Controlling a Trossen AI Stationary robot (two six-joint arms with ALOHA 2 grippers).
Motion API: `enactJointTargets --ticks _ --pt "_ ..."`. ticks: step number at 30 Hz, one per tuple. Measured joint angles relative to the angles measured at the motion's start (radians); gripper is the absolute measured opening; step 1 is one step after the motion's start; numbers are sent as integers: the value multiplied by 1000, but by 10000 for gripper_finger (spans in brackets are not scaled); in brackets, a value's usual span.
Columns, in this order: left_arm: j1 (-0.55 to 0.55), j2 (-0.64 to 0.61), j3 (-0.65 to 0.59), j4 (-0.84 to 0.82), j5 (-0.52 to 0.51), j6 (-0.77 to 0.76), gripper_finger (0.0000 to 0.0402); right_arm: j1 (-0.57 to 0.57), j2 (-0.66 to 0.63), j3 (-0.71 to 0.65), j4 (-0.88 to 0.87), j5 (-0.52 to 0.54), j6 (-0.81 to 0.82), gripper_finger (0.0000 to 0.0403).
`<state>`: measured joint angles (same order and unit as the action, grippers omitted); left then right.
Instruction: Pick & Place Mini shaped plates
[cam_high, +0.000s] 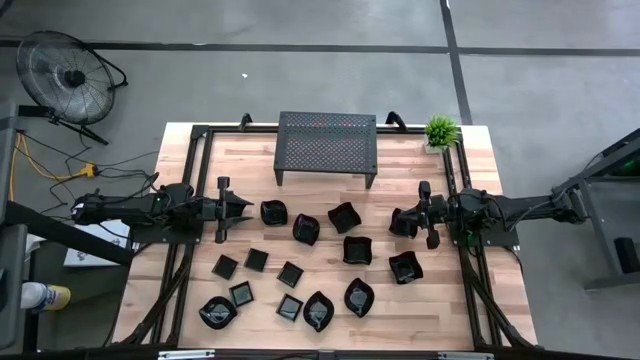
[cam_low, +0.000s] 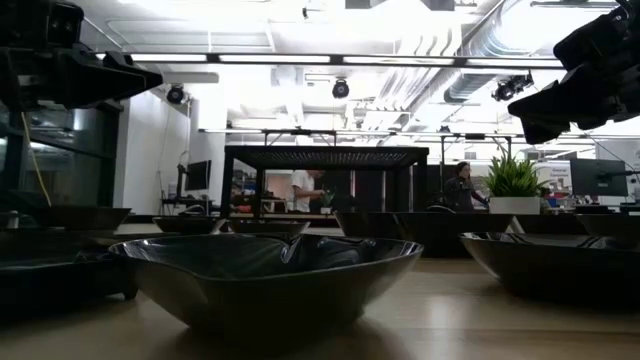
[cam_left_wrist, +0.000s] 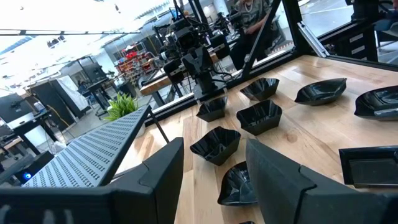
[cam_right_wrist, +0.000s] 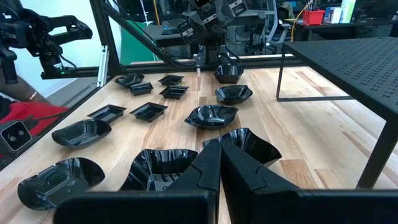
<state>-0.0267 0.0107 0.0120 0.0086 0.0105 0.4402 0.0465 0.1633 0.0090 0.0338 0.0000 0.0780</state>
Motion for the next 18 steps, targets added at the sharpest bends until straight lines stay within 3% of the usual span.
enactJointTargets --ticks 8,14,18 --pt "0 0 0 0 0 0 170 0 0 0 1 0 9 5" --pt "0 0 0 0 0 0 170 0 0 0 2 27 232 4" --pt "0 0 0 0 0 0 170 0 0 0 7 92 481 2"
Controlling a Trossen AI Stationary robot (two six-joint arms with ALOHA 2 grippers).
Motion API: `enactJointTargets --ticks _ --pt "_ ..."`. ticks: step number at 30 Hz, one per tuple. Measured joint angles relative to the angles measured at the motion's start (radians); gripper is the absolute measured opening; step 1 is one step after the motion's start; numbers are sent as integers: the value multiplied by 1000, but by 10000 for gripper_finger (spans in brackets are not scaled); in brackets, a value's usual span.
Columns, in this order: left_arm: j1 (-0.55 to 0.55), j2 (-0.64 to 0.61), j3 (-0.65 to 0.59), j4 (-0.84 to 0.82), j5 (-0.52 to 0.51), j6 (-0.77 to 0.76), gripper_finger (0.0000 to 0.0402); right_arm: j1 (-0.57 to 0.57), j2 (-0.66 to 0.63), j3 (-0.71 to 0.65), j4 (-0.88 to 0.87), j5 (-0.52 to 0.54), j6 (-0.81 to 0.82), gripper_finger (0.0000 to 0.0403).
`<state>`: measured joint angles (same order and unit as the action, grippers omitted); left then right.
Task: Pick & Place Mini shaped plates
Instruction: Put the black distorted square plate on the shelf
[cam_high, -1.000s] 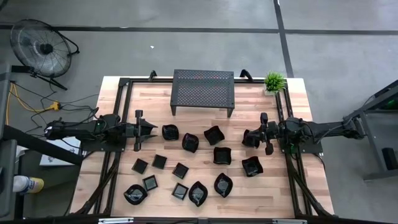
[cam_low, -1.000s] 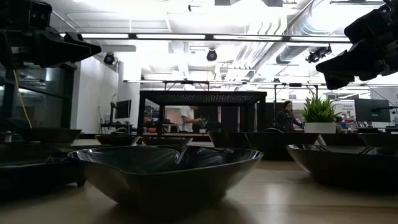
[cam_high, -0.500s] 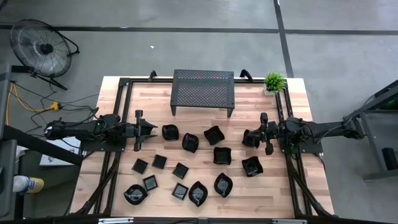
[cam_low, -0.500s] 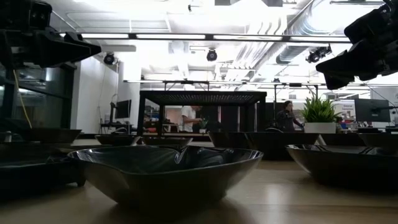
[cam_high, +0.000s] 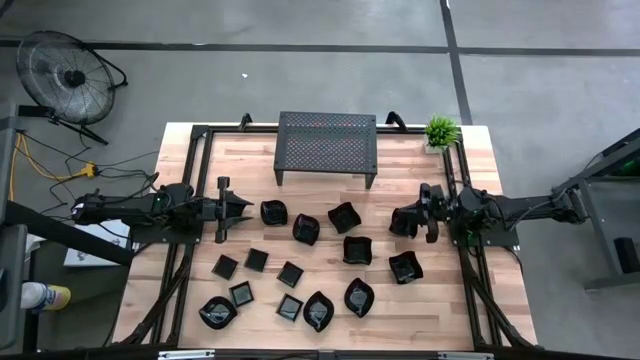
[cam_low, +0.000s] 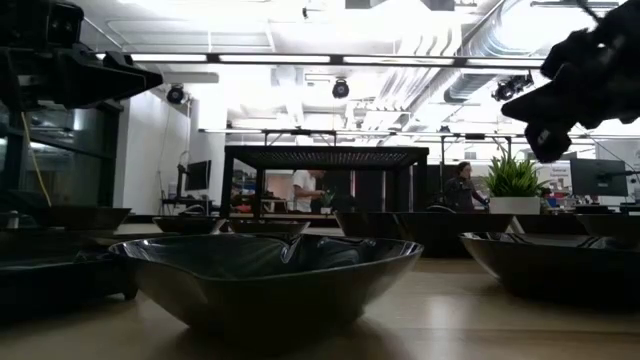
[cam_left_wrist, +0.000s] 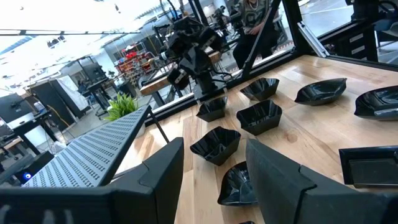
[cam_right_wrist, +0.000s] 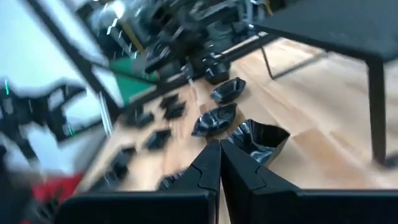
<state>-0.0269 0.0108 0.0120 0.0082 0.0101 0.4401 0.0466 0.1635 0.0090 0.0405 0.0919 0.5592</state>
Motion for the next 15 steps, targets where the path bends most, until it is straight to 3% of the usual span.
enactJointTargets --ticks 11,15 --pt "0 0 0 0 0 0 170 0 0 1 -3 37 226 1" --pt "0 0 0 0 0 0 170 -1 0 37 -79 75 245 1"
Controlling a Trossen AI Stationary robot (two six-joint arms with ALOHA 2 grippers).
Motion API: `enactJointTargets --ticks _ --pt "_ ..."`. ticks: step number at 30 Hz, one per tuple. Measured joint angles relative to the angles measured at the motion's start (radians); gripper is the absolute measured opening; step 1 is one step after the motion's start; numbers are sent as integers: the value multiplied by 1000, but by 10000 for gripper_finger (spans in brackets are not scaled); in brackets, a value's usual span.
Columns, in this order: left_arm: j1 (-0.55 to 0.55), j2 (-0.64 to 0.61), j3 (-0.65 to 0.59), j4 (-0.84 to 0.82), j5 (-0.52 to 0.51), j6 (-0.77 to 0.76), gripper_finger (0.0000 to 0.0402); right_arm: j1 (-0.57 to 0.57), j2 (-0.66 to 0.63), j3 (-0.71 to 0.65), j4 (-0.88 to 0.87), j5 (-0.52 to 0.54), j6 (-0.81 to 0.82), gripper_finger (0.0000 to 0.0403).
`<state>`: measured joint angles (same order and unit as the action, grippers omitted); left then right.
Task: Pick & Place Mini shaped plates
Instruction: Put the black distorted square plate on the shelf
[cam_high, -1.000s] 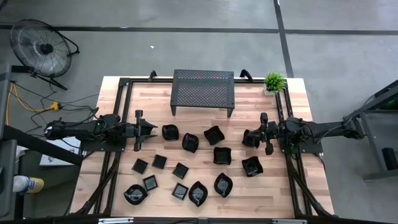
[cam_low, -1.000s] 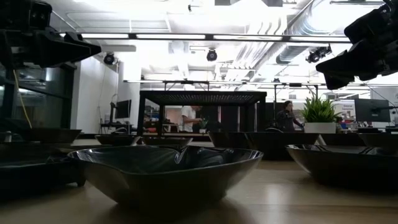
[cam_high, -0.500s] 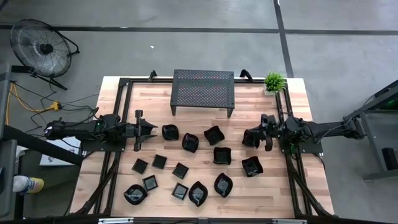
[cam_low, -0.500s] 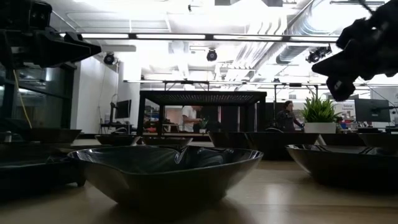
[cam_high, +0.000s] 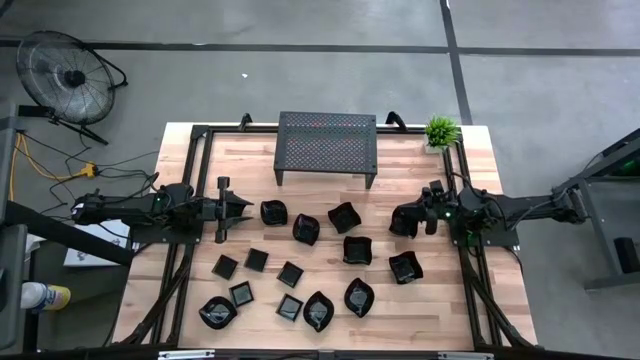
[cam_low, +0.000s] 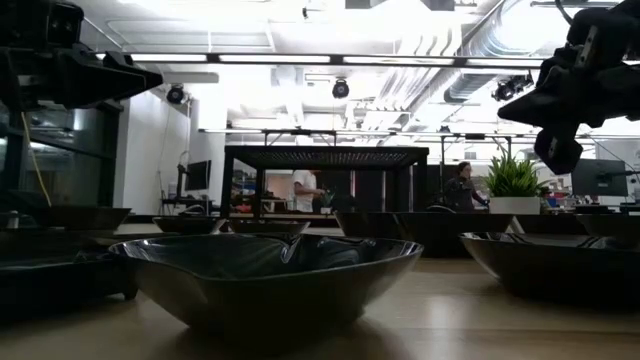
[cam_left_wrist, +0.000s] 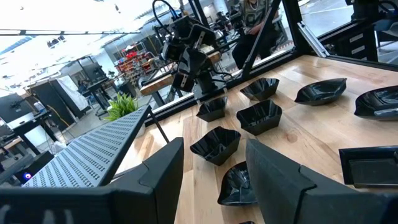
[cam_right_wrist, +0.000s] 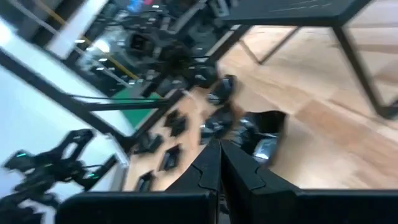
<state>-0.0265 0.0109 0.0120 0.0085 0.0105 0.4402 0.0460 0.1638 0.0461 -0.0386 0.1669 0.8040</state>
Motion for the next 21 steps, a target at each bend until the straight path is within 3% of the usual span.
enactJointTargets --ticks 8,15,21 --pt "0 0 0 0 0 0 170 0 1 222 -435 246 74 0" --pt "0 0 0 0 0 0 170 0 28 379 -682 267 270 0" --pt "0 0 0 0 0 0 170 0 169 424 -857 267 469 0"
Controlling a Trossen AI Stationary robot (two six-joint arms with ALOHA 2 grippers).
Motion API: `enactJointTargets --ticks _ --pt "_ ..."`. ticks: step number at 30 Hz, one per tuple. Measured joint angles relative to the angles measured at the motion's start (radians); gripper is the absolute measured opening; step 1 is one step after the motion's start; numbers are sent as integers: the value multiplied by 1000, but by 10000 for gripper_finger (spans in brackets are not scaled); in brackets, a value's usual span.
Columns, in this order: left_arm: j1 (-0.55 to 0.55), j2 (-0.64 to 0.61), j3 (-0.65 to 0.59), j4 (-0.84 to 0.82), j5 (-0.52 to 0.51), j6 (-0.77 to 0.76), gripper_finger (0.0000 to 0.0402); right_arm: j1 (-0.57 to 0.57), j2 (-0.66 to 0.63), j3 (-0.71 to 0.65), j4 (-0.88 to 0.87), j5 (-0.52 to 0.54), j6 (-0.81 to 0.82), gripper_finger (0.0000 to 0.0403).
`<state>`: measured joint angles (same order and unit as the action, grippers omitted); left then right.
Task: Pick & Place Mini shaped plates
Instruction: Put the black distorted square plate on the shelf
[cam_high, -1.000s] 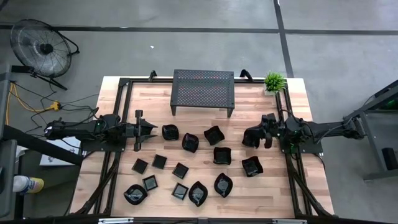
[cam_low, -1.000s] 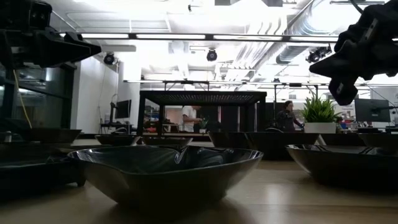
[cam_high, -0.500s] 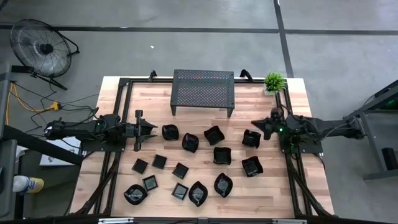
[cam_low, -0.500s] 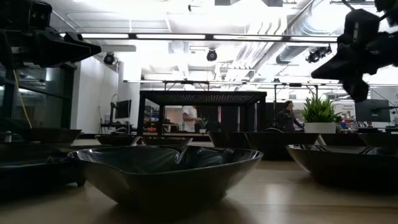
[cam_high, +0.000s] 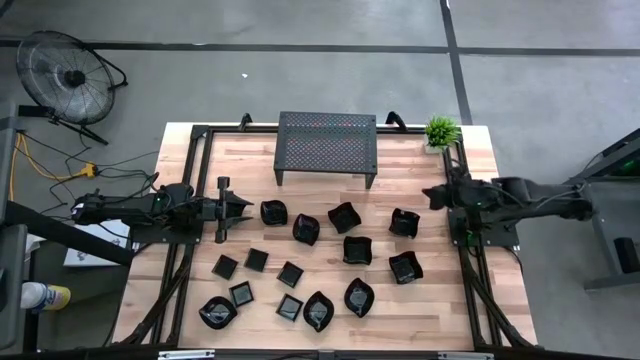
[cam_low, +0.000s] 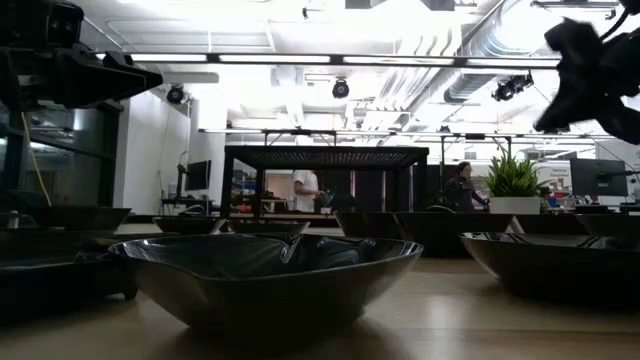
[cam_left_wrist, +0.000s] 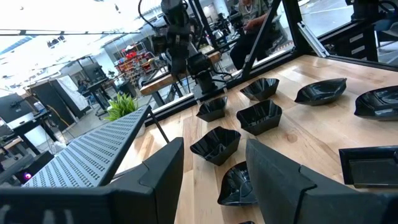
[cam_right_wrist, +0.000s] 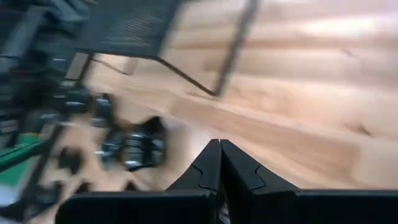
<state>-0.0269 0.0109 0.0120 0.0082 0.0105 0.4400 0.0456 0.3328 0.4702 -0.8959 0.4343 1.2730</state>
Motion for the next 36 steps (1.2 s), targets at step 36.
enactJointTargets --ticks 36 --pt "0 0 0 0 0 0 170 1 612 118 156 -467 138 6"
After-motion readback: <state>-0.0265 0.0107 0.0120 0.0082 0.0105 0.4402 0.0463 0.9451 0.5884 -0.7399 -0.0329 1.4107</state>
